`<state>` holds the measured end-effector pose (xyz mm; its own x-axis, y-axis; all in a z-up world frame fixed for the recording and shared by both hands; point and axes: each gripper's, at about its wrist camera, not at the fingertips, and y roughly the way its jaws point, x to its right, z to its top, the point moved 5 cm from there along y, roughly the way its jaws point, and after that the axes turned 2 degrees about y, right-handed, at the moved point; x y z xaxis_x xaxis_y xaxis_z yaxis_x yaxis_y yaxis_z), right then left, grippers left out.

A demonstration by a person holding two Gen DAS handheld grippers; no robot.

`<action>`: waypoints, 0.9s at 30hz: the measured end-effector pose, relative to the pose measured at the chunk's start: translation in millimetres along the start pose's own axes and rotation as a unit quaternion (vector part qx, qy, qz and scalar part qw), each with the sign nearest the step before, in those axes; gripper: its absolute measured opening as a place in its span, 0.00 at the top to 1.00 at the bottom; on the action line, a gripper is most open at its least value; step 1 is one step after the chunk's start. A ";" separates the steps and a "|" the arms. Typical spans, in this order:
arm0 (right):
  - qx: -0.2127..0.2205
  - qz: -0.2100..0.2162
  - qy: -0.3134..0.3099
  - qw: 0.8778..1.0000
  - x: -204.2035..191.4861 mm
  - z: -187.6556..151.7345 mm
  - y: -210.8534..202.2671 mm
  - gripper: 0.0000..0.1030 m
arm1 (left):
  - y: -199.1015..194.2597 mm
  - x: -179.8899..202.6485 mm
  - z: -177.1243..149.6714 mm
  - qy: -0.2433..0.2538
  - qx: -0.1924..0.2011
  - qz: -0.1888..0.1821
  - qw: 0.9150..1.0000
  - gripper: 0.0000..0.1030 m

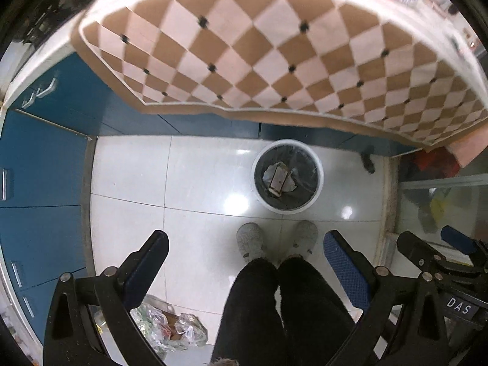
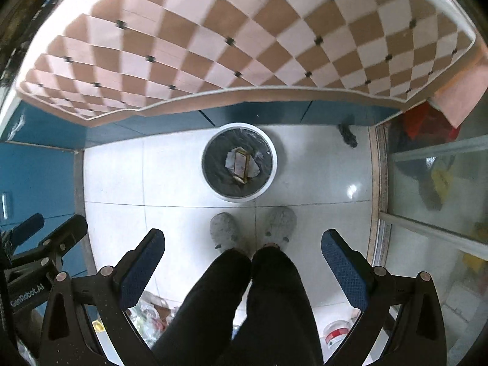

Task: Collect trash
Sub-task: 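Raise both tools back up toward the counter, then grasp the green-white medicine box with the left tool while the right tool grasps the white sachet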

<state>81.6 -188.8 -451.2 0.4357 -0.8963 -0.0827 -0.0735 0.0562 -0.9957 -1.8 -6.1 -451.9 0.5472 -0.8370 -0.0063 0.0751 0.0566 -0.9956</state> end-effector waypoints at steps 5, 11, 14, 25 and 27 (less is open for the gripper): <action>0.030 0.027 0.020 0.999 -3.6 13.1 -60.6 0.00 | -55.0 1.5 32.2 -0.008 0.049 -0.013 0.999 0.00; 0.111 0.076 0.093 0.987 23.9 69.6 -141.2 0.00 | -115.4 22.5 108.8 -0.001 0.138 0.000 0.990 0.00; 0.144 0.068 0.124 0.979 55.4 107.6 -168.5 0.00 | -122.0 30.0 150.3 -0.018 0.158 0.014 0.987 0.00; 0.146 0.004 0.218 0.965 172.0 294.4 -107.9 0.00 | -65.8 64.0 283.4 -0.072 0.112 0.095 0.987 0.00; 0.127 -0.002 0.218 0.968 183.9 317.0 -85.8 0.03 | -58.6 77.6 296.2 -0.061 0.105 0.105 0.987 0.00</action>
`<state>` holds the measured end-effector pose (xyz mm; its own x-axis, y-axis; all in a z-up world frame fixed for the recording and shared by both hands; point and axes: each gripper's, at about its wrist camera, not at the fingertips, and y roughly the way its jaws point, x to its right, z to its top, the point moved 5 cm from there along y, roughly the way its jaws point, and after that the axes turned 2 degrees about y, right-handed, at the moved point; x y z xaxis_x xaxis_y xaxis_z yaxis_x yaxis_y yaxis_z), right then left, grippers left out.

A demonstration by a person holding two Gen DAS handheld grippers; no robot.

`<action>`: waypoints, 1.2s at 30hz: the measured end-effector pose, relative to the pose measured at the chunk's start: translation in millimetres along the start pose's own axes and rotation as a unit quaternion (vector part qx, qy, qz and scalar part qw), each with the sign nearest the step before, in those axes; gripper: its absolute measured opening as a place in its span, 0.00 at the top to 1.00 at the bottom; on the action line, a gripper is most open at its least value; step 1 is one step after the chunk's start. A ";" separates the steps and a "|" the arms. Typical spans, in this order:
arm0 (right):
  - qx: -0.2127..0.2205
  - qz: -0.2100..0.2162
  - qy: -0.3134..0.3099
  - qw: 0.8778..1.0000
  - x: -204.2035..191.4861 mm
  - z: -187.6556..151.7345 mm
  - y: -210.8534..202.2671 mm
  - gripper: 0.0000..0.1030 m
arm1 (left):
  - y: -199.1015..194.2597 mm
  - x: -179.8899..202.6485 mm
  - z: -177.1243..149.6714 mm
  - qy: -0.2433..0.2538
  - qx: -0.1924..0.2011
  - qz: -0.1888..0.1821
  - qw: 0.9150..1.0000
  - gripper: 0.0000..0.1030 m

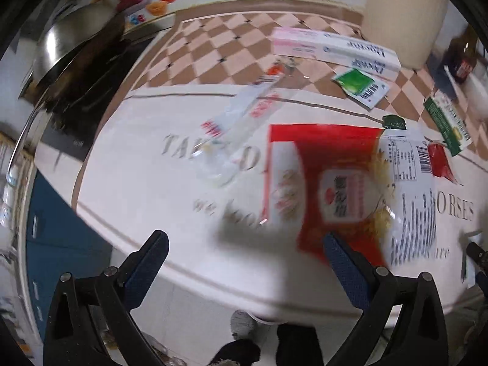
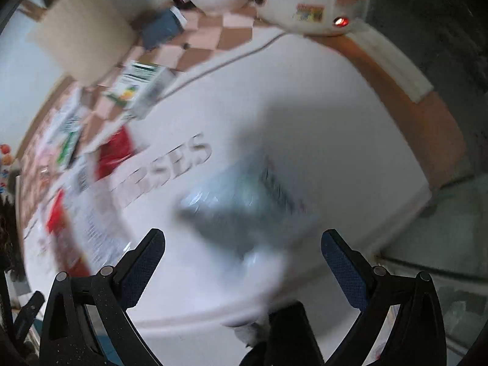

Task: Collect trash
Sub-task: 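Grasp the green-white medicine box with the left tool while the right tool grasps the white sachet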

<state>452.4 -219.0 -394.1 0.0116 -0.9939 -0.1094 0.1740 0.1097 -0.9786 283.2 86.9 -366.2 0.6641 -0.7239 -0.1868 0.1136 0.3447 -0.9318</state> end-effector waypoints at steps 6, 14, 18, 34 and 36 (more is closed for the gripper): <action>0.067 -0.049 -0.090 0.992 -15.4 19.5 5.0 0.80 | -4.0 62.1 25.4 0.037 -0.009 -0.032 0.999 0.00; 0.077 0.021 -0.030 0.996 21.5 75.8 -4.9 0.95 | -4.4 186.1 101.5 0.064 -0.053 -0.170 0.982 0.00; 0.079 0.015 0.012 0.997 45.5 111.0 1.9 0.95 | 19.5 240.0 131.1 0.041 -0.109 -0.205 0.972 0.00; 0.089 0.043 0.045 0.994 71.3 122.2 -2.2 0.95 | -17.8 253.8 108.5 0.154 0.003 -0.142 0.978 0.31; 0.095 0.051 0.041 0.993 69.0 115.4 -13.4 0.96 | -43.8 239.1 93.3 0.165 0.032 -0.154 0.974 0.31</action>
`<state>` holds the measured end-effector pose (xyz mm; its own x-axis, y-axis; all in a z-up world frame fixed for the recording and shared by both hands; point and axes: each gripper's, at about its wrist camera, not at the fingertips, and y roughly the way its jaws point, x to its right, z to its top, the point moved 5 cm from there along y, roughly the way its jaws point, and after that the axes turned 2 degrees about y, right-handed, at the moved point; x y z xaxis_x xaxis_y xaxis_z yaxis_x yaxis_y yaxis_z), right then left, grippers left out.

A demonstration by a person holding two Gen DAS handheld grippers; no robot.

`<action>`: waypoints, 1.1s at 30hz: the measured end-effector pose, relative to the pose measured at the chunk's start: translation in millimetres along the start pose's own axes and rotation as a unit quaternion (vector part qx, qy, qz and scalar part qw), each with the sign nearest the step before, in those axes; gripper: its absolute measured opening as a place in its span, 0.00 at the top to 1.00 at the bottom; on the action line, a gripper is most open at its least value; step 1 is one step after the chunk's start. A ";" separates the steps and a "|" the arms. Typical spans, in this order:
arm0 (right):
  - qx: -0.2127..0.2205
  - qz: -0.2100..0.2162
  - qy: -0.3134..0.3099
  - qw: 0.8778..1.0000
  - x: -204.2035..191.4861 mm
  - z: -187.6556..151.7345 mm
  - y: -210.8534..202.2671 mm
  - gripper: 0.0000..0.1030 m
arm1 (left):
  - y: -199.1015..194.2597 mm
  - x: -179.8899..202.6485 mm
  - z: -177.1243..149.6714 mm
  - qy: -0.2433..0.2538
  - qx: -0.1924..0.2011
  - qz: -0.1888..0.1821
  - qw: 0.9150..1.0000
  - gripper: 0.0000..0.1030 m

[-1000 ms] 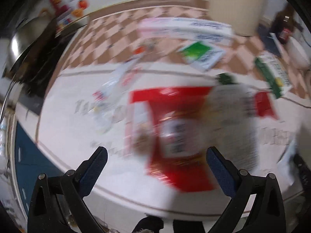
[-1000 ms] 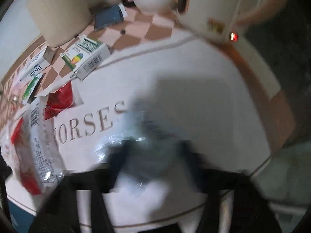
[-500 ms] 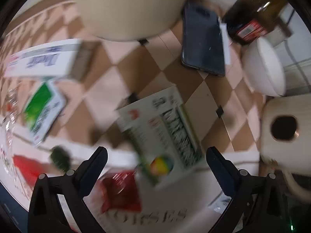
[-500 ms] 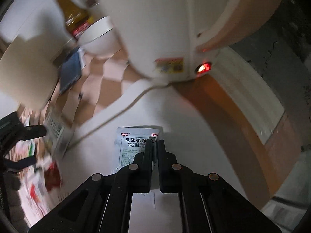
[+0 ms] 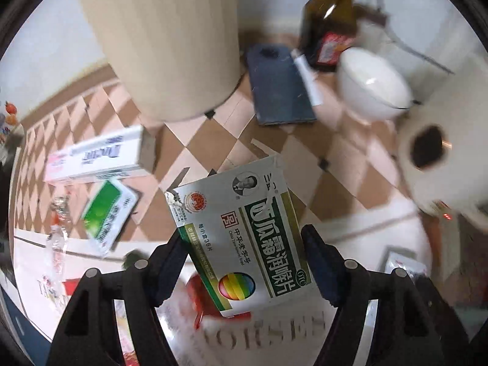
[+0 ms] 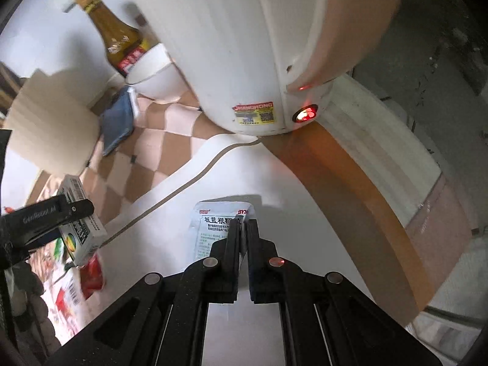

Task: Collect trash
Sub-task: 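Grasp the green-white medicine box with the left tool while the right tool grasps the white sachet, then lower the box and sachet over the bin and open both tools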

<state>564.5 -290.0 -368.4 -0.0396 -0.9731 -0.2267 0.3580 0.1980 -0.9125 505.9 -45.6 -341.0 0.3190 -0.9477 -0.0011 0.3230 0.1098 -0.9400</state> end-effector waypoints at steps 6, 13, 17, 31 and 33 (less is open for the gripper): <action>0.024 0.047 -0.006 0.999 -14.8 -23.2 -53.8 0.96 | -75.6 -17.5 -37.8 0.020 0.063 -0.023 0.998 0.31; 0.039 0.074 -0.039 0.996 -44.4 -105.1 -128.0 0.96 | -130.7 -70.3 -154.2 0.001 0.062 -0.061 0.996 0.31; 0.026 0.066 -0.060 0.996 -49.7 -183.5 -154.7 0.96 | -126.5 -108.9 -235.9 -0.013 0.033 -0.057 0.998 0.31; -0.154 -0.021 -0.116 0.981 -26.5 -438.4 30.7 0.96 | 101.6 -172.9 -445.7 -0.063 -0.166 -0.018 0.984 0.31; -0.176 -0.027 -0.123 0.976 -19.7 -465.5 73.1 0.96 | 160.5 -174.8 -467.0 -0.072 -0.190 -0.018 0.979 0.31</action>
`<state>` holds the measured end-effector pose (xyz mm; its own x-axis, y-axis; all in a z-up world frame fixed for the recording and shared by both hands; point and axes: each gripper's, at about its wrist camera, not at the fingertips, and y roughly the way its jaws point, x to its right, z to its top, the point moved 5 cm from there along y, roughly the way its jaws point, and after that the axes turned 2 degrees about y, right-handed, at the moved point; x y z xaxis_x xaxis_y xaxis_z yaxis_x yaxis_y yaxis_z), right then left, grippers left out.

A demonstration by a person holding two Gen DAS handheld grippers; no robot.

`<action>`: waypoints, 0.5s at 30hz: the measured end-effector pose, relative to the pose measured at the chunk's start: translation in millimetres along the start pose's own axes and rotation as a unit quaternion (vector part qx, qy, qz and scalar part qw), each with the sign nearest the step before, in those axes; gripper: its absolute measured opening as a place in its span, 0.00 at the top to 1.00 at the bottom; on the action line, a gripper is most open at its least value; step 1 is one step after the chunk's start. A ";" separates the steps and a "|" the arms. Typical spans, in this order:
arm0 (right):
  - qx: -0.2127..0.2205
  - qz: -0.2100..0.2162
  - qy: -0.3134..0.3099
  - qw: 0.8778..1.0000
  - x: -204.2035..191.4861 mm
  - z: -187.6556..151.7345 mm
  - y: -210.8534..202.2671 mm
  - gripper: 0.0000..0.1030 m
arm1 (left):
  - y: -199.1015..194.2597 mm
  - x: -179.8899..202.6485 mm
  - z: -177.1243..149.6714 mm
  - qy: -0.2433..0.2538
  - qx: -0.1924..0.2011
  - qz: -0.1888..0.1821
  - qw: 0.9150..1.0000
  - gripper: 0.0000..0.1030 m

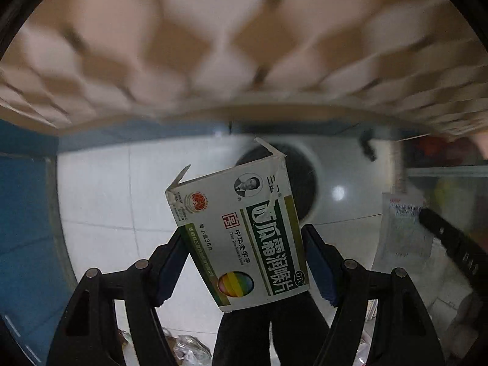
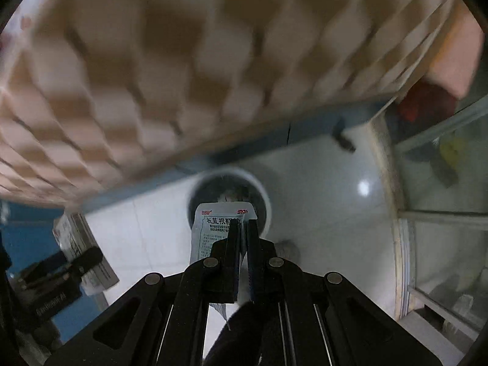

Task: Collect trash
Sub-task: 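Lower the box and sachet over the bin and open both tools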

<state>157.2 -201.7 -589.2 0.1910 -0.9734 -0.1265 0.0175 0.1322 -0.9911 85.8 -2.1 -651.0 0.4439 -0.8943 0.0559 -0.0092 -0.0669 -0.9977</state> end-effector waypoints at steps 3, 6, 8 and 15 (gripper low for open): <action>-0.029 -0.005 -0.009 1.000 3.5 -15.4 90.1 0.96 | 88.6 0.3 1.6 -0.008 -0.049 -0.015 0.999 0.31; -0.053 0.000 0.001 0.999 12.0 -24.8 161.2 0.96 | 152.5 9.2 -0.1 -0.003 -0.074 -0.033 0.997 0.31; -0.062 0.002 0.007 0.998 18.3 -29.2 207.4 0.96 | 186.9 18.8 2.9 0.000 -0.087 -0.049 0.995 0.31; -0.075 -0.014 0.016 0.997 32.6 -31.2 293.6 0.96 | 239.7 26.6 8.8 0.004 -0.102 -0.069 0.992 0.31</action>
<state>138.0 -200.4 -885.6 0.1607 -0.9821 -0.0981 -0.1260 0.0782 -0.9889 103.3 -38.1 -889.1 0.4471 -0.8736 0.1920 -0.1313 -0.2764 -0.9520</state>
